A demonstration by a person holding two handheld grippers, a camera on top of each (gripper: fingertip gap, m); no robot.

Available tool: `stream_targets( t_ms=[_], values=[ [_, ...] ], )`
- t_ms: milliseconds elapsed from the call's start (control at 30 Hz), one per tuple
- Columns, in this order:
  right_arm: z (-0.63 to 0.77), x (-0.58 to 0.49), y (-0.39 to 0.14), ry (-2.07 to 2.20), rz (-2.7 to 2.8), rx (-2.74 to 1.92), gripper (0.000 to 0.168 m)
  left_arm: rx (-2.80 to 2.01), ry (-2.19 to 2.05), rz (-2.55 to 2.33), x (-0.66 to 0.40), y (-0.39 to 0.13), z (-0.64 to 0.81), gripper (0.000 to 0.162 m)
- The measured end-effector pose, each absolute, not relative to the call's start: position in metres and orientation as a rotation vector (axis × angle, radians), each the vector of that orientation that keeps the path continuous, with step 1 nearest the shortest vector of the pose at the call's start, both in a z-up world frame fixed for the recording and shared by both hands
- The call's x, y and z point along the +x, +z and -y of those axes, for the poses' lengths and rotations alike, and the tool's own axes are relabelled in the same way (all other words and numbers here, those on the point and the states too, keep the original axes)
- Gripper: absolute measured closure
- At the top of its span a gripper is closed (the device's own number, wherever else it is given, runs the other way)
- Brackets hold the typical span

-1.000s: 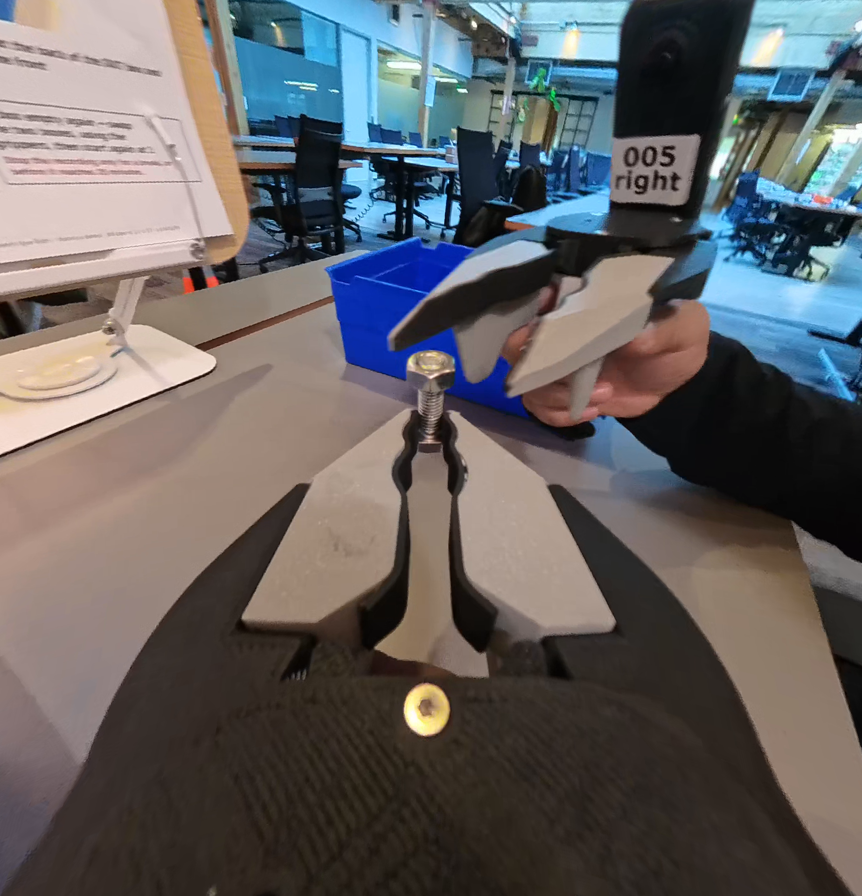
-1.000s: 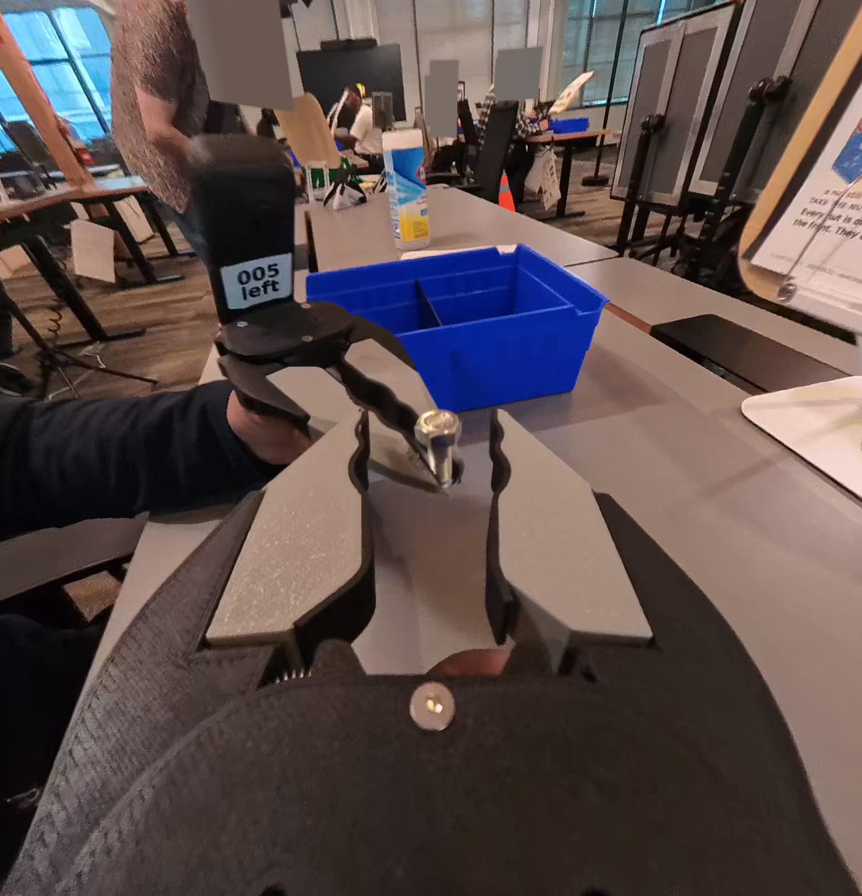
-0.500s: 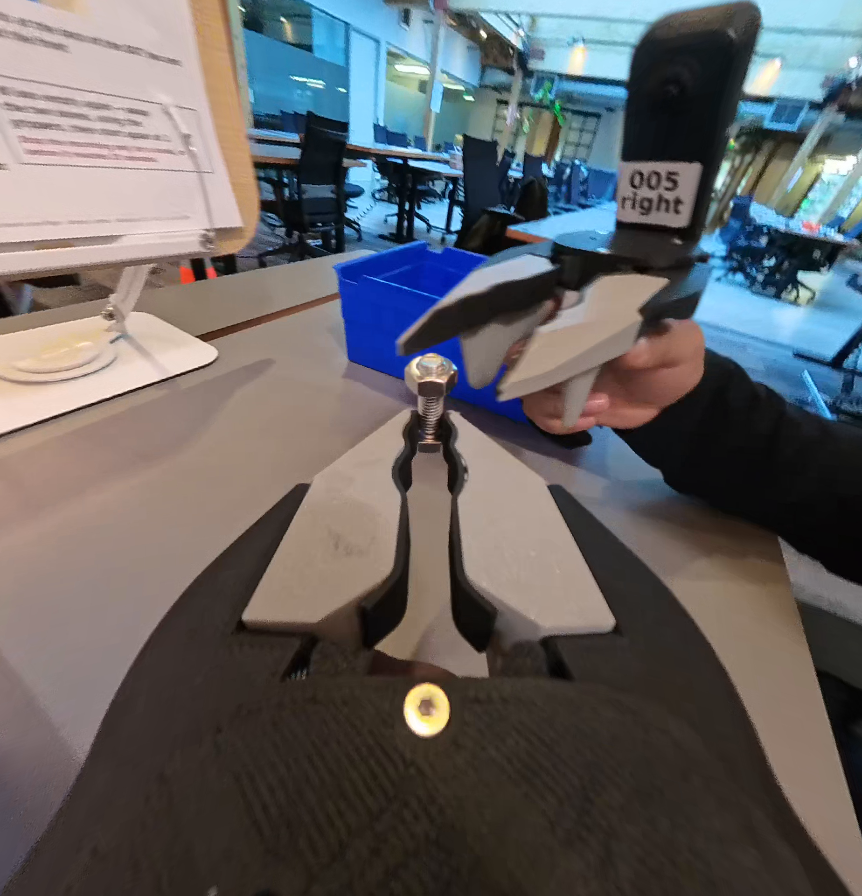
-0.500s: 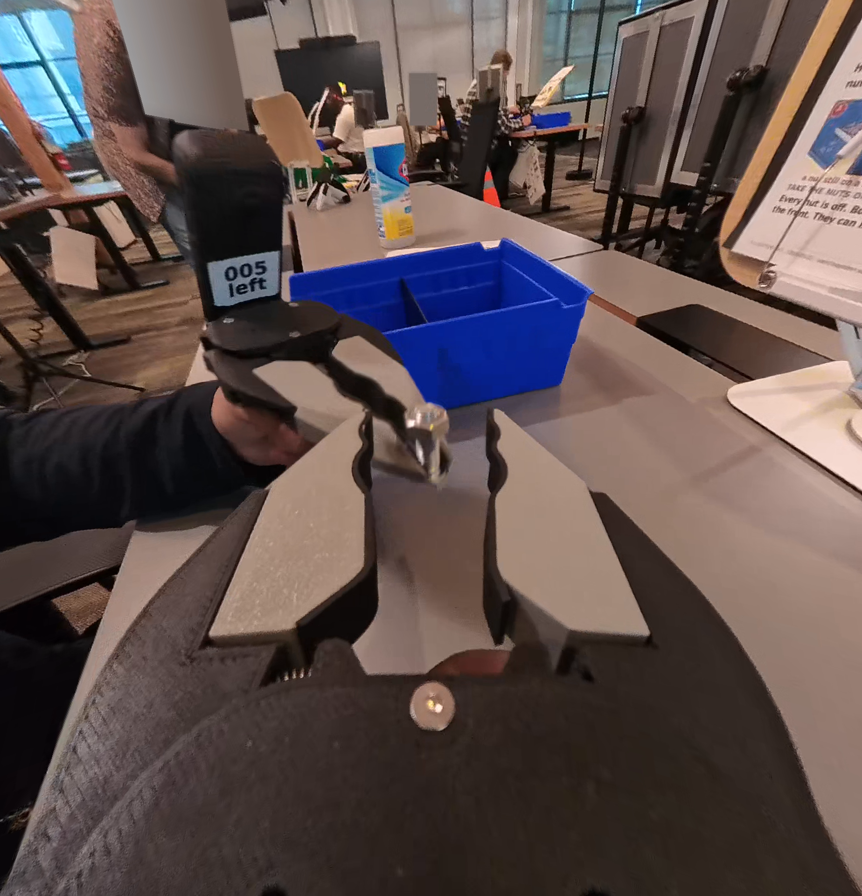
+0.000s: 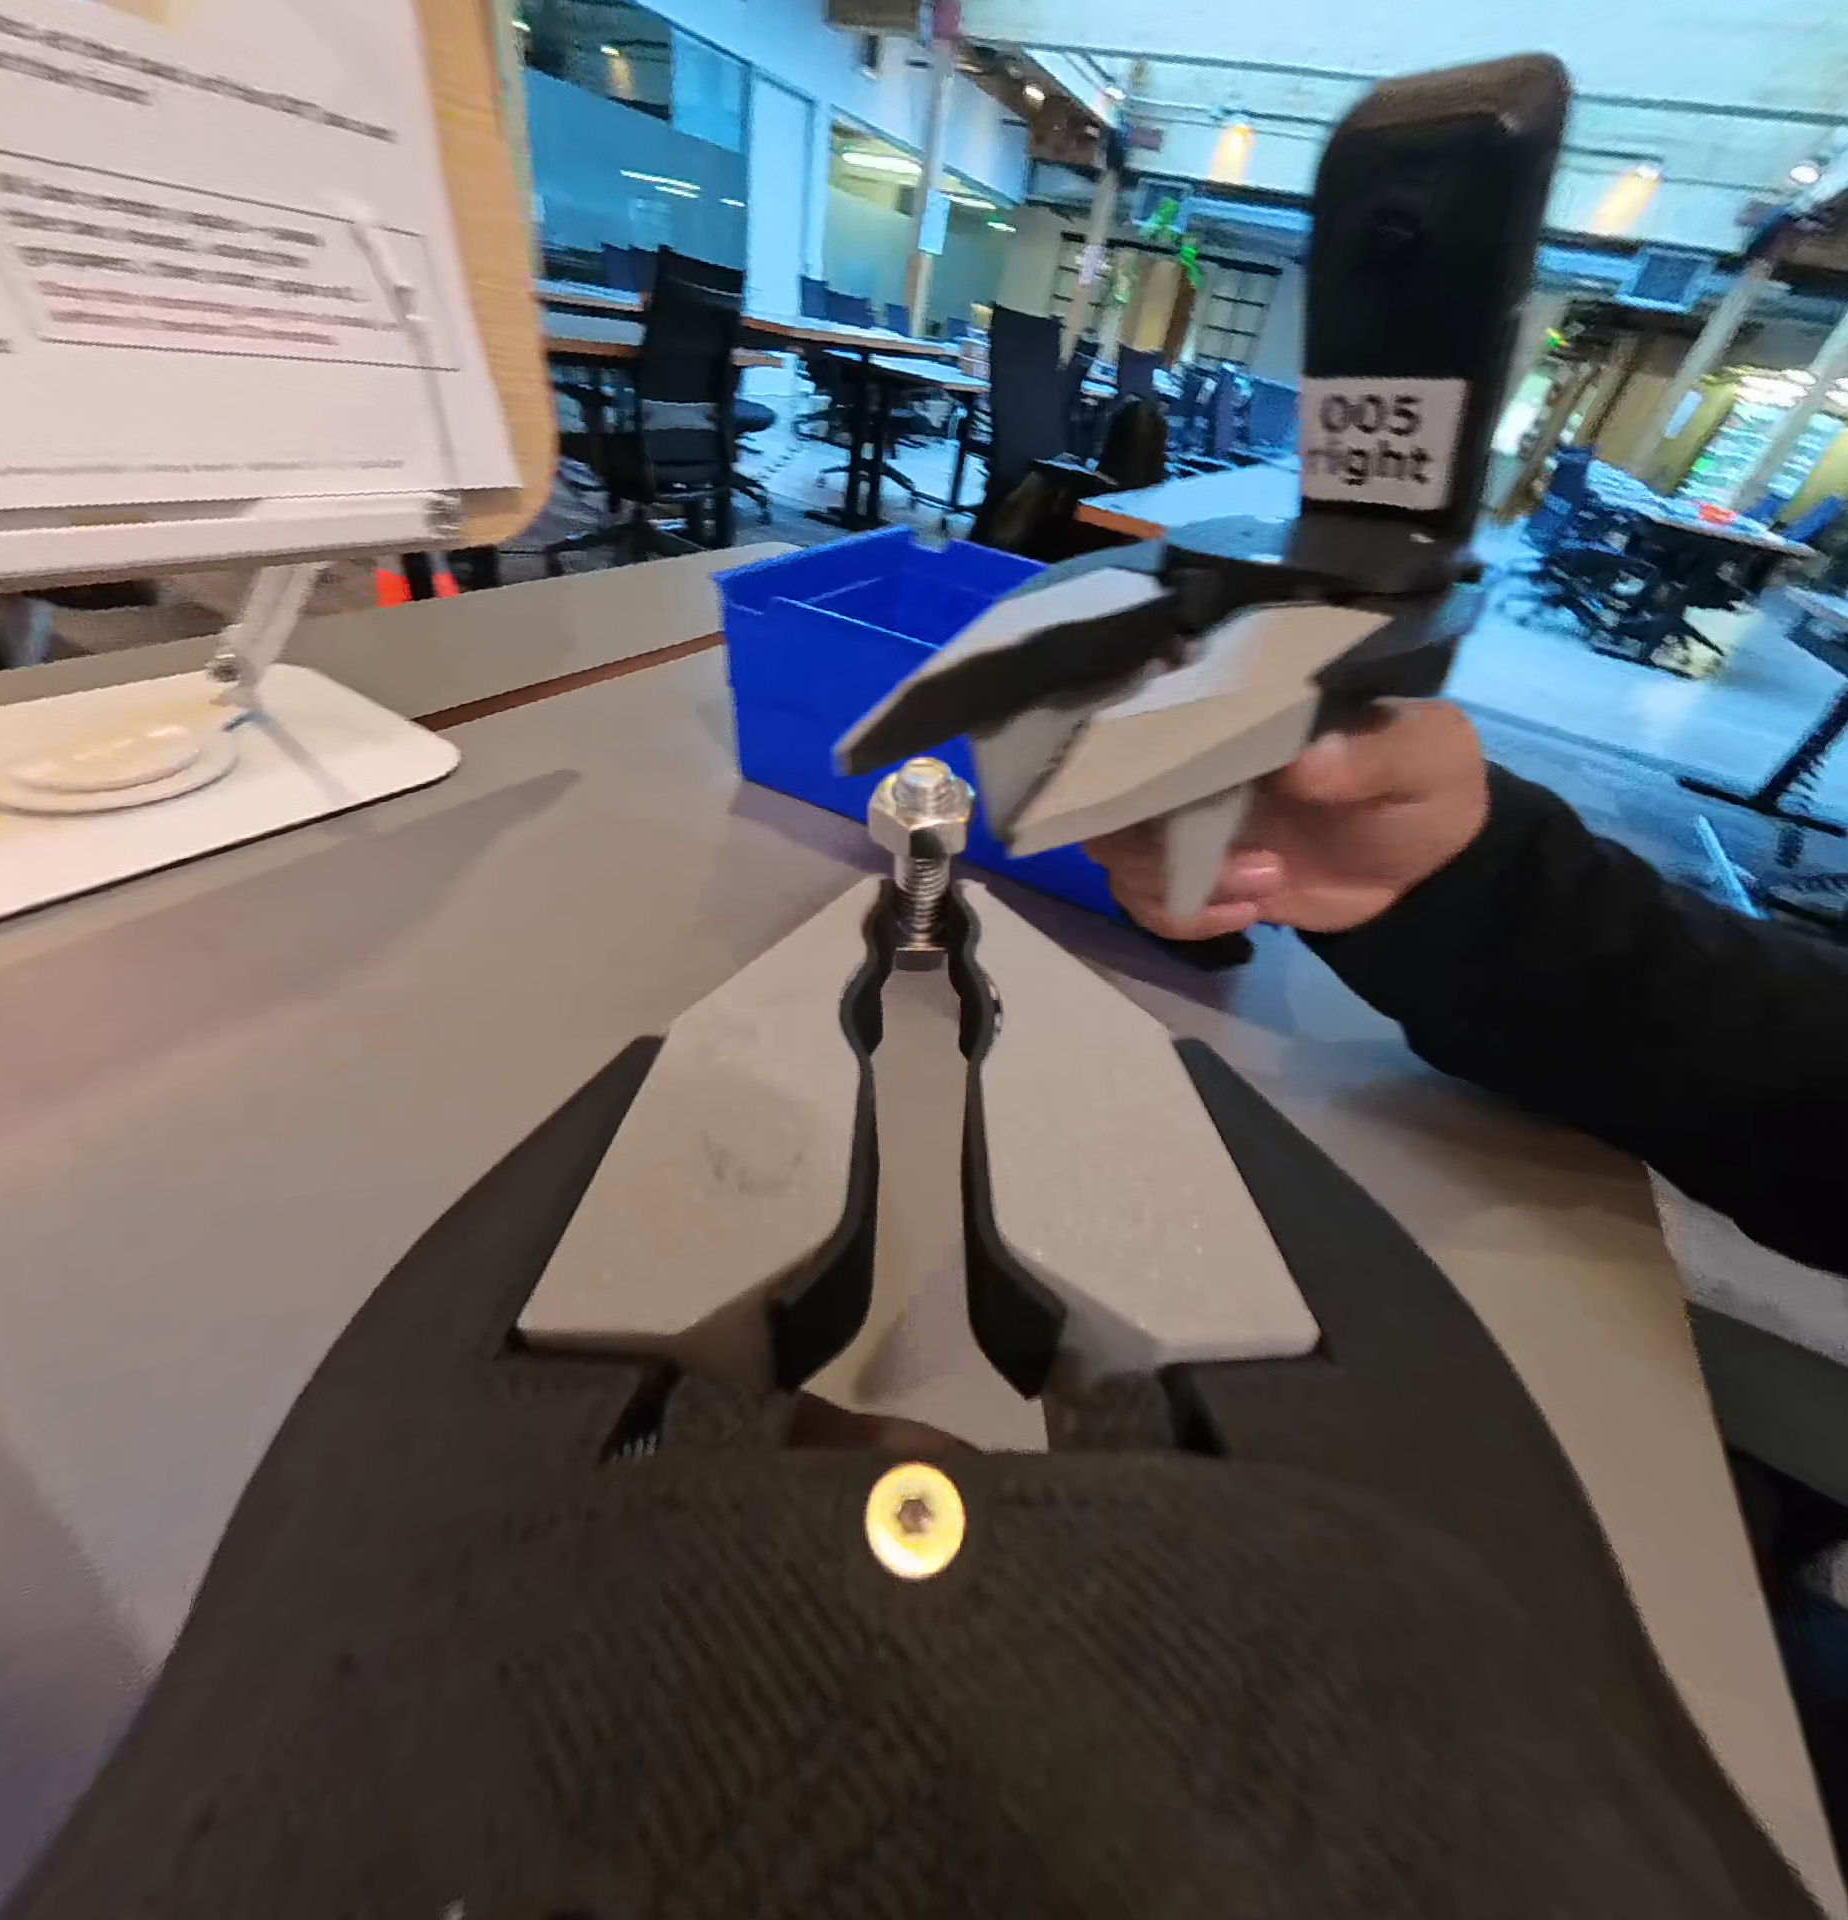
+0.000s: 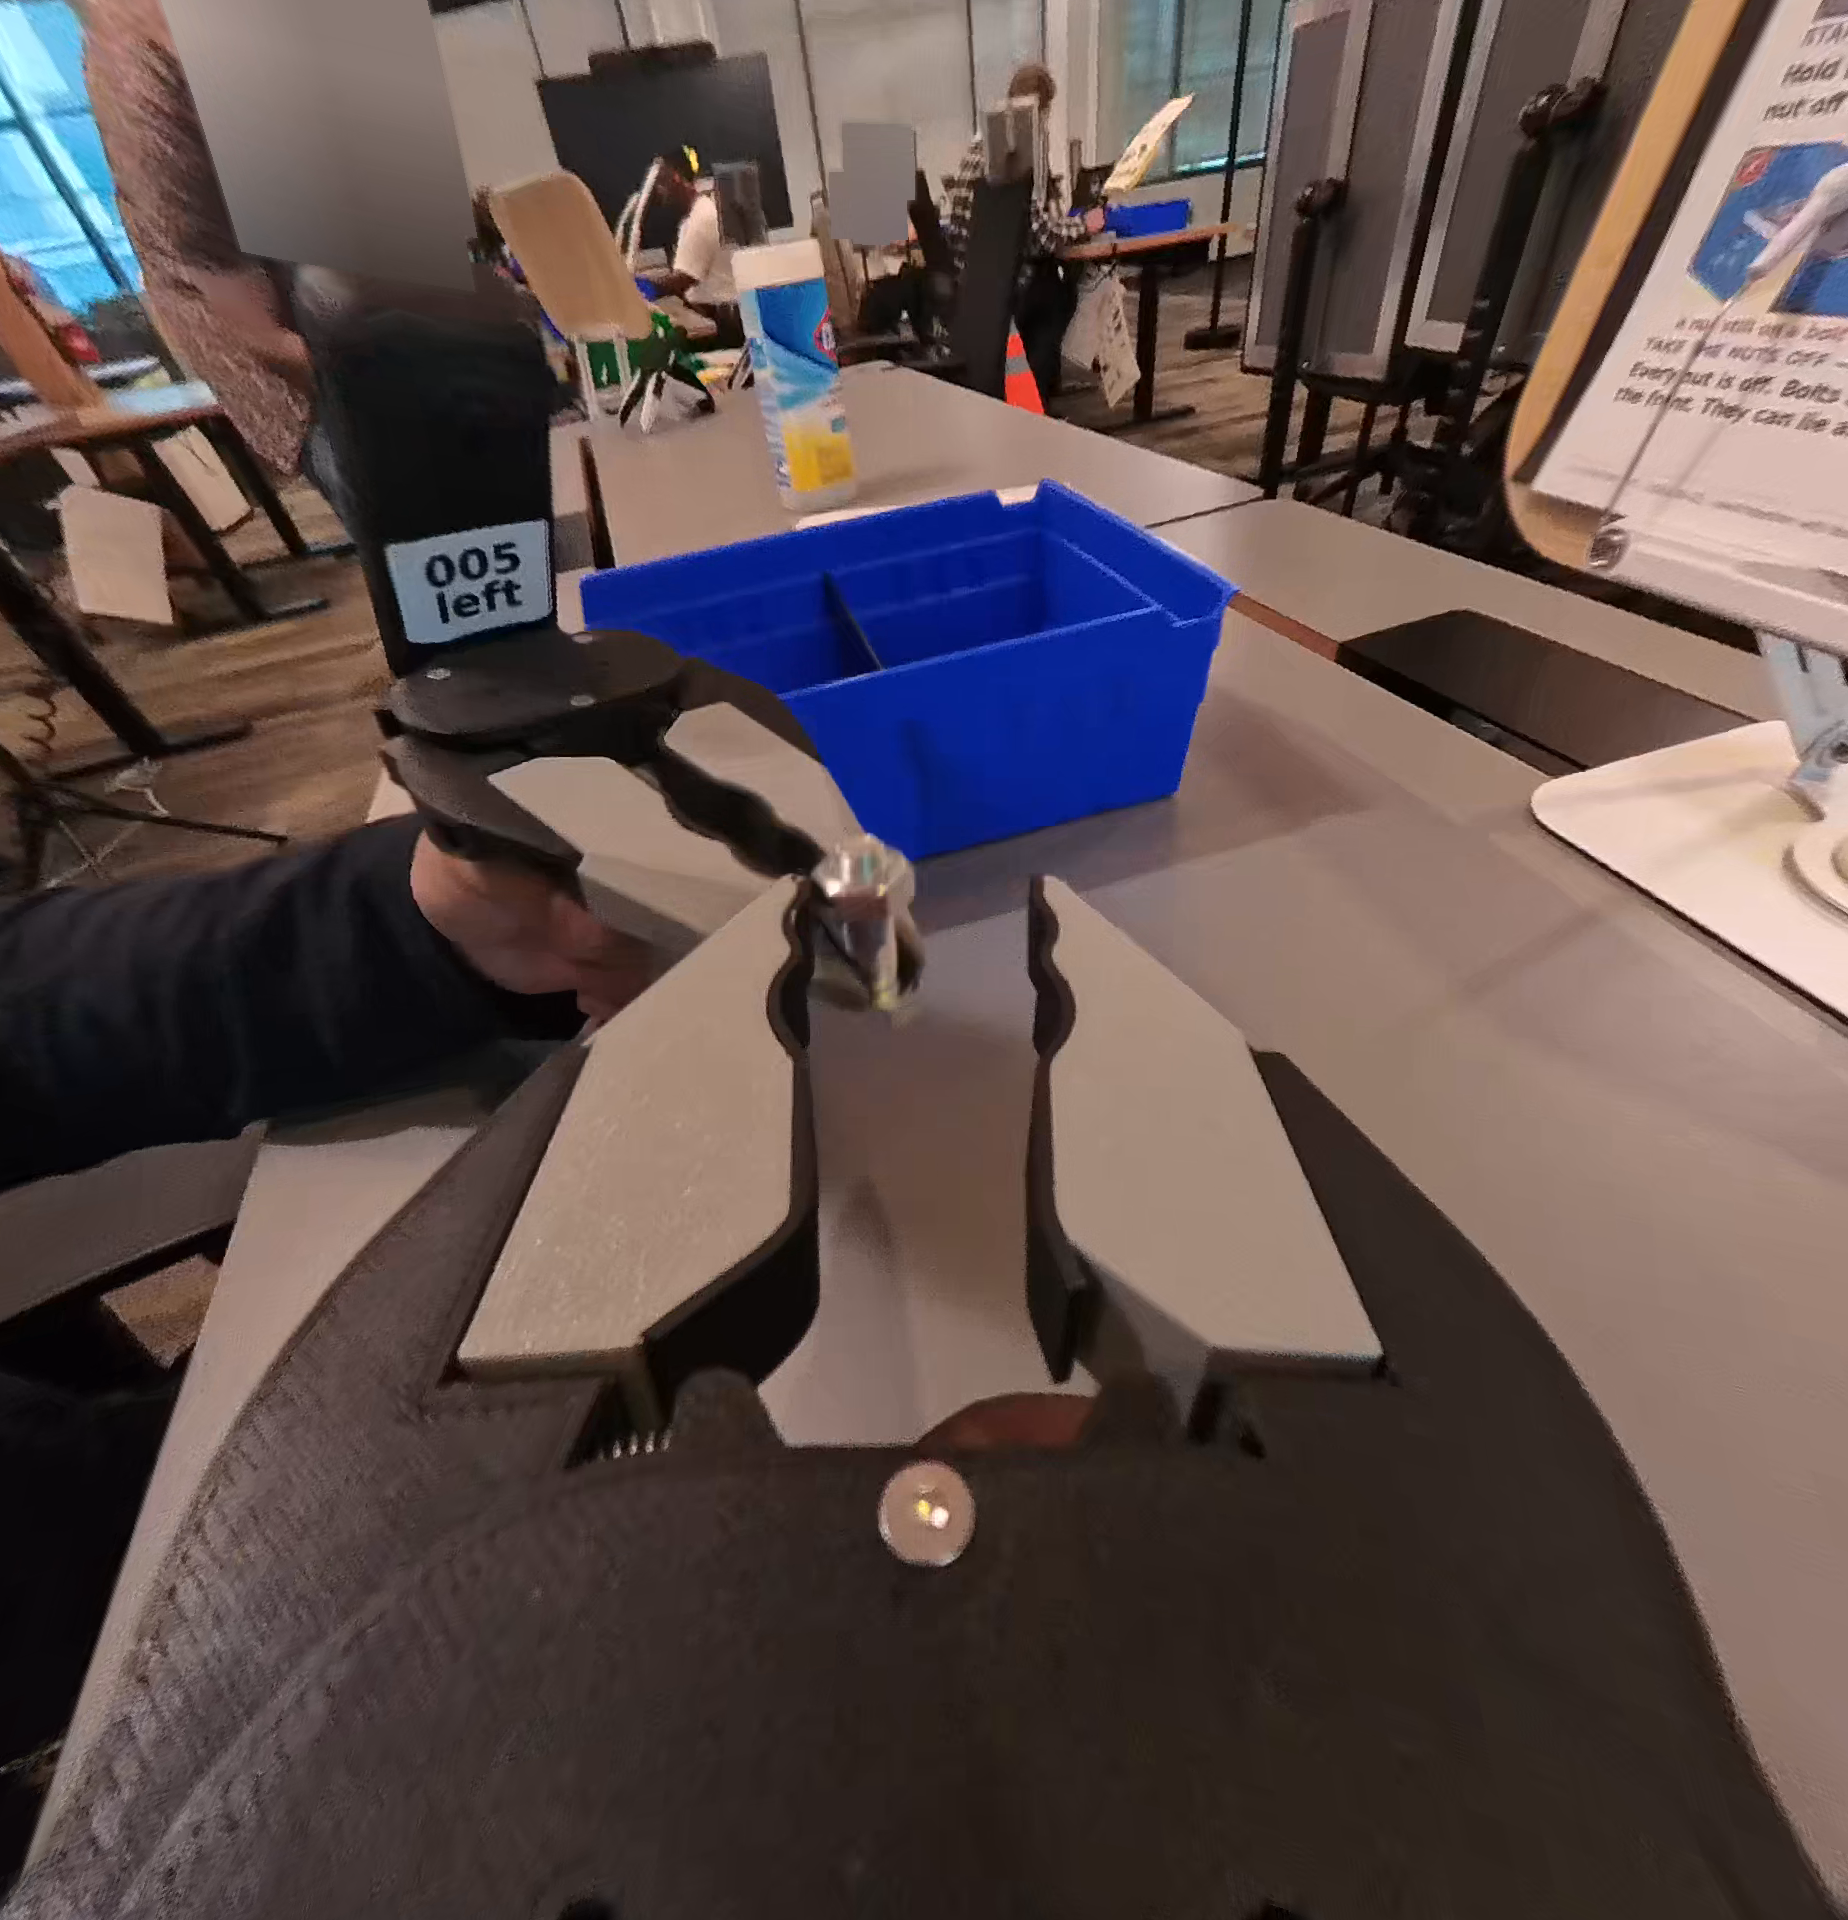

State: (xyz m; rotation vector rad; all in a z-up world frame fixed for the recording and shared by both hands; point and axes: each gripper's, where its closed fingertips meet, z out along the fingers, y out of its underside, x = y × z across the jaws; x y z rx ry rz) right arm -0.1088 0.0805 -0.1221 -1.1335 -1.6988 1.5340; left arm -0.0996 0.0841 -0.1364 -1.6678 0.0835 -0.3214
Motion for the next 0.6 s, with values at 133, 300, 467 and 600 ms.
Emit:
stream_targets(
  t_ms=[133, 300, 467, 600],
  values=[
    [-0.066, -0.106, -0.127, 1.547, 1.775, -1.091, 0.153, -1.698, -0.313, -0.182, -0.081, -0.143, -0.086, 0.155],
    [-0.07, -0.11, -0.127, 1.475, 1.763, -1.112, 0.153, -1.701, -0.342, -0.136, -0.085, -0.144, -0.087, 0.155],
    [-0.098, -0.113, -0.112, 1.373, 1.612, -1.151, 0.153, -1.68, -0.335, -0.062, -0.097, -0.14, -0.087, 0.145],
    [-0.134, -0.102, -0.083, 1.241, 1.437, -1.137, 0.153, -1.69, -0.362, -0.031, -0.099, -0.142, -0.088, 0.143]
  ],
)
